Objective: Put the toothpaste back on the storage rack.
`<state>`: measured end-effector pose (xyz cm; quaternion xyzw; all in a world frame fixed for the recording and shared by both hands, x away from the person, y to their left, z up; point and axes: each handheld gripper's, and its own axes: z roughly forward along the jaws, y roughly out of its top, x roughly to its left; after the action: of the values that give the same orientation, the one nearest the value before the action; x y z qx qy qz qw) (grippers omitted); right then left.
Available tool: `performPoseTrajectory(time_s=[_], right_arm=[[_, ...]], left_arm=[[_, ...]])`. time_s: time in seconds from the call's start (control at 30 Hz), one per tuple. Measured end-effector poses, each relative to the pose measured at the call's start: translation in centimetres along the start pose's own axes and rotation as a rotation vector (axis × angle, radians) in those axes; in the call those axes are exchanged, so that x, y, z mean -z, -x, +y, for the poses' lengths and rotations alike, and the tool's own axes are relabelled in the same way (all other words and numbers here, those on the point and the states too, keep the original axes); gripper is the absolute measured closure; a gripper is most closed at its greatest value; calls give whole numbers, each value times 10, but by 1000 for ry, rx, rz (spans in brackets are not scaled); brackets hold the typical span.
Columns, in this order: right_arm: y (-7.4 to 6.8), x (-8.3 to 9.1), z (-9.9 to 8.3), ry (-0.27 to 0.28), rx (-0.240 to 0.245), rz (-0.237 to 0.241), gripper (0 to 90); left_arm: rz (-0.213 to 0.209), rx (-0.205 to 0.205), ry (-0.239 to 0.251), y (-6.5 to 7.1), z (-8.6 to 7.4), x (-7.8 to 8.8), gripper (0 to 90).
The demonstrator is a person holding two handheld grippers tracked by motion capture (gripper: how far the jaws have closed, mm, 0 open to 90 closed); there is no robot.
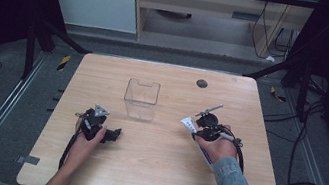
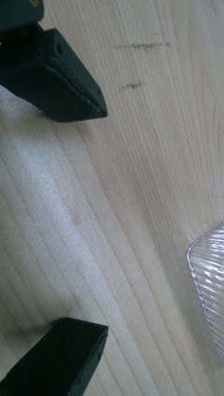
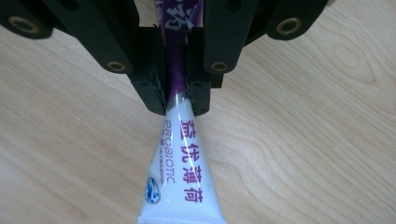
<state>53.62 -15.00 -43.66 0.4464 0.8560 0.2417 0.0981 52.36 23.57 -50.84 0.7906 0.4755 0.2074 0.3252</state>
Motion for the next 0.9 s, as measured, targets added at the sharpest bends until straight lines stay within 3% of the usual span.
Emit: performPoseTrajectory(time_s=[0.1,0.3,0.77,0.9], right_arm=[[2,14,3,55,-22,11,792],[2,30,9,107,-18,-3,792],[-4,52,31,234,-11,-26,792],[-6,55,37,248,-3,-22,791]], left_arm=[[0,1,1,0,0,0,0],[0,2,1,0,0,0,0],[0,1,0,0,0,0,0],[0,1,0,0,0,0,0]])
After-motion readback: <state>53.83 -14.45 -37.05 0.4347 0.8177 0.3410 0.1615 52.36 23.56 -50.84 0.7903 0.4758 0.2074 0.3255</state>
